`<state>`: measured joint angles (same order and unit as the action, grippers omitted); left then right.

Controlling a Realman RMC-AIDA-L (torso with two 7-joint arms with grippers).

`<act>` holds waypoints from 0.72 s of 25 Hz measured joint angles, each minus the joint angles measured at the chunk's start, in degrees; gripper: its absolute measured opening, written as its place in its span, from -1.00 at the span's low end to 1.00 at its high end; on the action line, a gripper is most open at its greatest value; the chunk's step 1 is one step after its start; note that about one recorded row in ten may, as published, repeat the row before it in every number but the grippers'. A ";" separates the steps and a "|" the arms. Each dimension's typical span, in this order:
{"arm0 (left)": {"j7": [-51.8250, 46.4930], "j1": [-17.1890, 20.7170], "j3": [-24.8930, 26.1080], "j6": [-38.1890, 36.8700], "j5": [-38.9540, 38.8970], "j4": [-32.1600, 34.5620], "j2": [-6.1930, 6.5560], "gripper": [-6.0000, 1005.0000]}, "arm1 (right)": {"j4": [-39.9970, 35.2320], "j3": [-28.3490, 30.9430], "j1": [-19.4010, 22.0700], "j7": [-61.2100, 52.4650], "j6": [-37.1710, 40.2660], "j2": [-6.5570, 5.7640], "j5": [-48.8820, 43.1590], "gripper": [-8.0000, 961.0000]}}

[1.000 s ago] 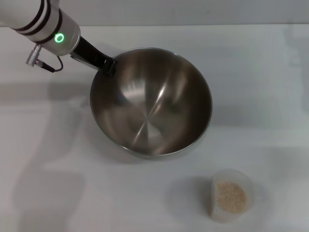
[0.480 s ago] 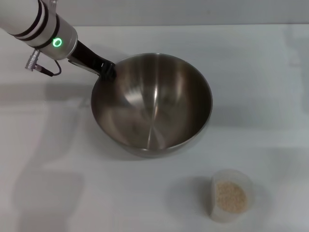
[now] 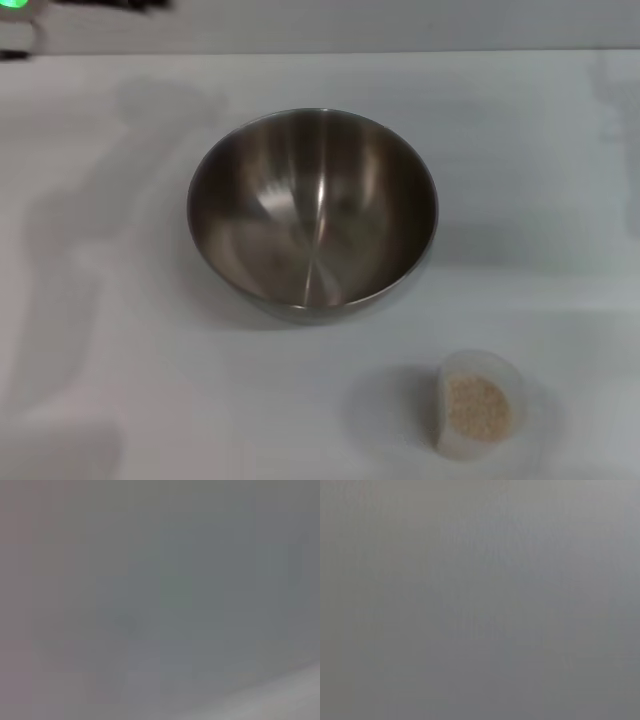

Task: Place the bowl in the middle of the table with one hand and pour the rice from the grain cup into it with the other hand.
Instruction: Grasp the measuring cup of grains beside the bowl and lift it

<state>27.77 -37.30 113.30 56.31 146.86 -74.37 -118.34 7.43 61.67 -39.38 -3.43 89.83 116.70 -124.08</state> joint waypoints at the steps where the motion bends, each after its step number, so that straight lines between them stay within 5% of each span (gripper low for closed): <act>1: 1.02 2.99 -1.01 -5.73 -1.38 -1.86 -0.03 -0.01 | 0.02 -0.14 0.05 0.00 -0.04 0.04 -0.03 0.47; 8: 14.94 20.06 -15.23 -56.76 -15.95 -3.50 0.29 -0.05 | -1.19 -2.78 0.56 0.46 -0.58 0.67 -0.88 0.46; 15: 9.76 22.36 -23.43 -84.18 -14.86 3.48 0.31 -0.07 | -0.35 -5.98 6.33 0.17 3.11 1.99 -7.25 0.45; 18: -0.19 21.59 -24.94 -97.88 -7.82 10.30 0.34 -0.07 | 4.01 -9.15 13.73 -0.12 7.19 2.65 -10.56 0.45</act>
<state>27.58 -15.72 88.37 -41.57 139.03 -64.07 -118.00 11.43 52.52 -25.66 -3.55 97.03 119.36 -134.65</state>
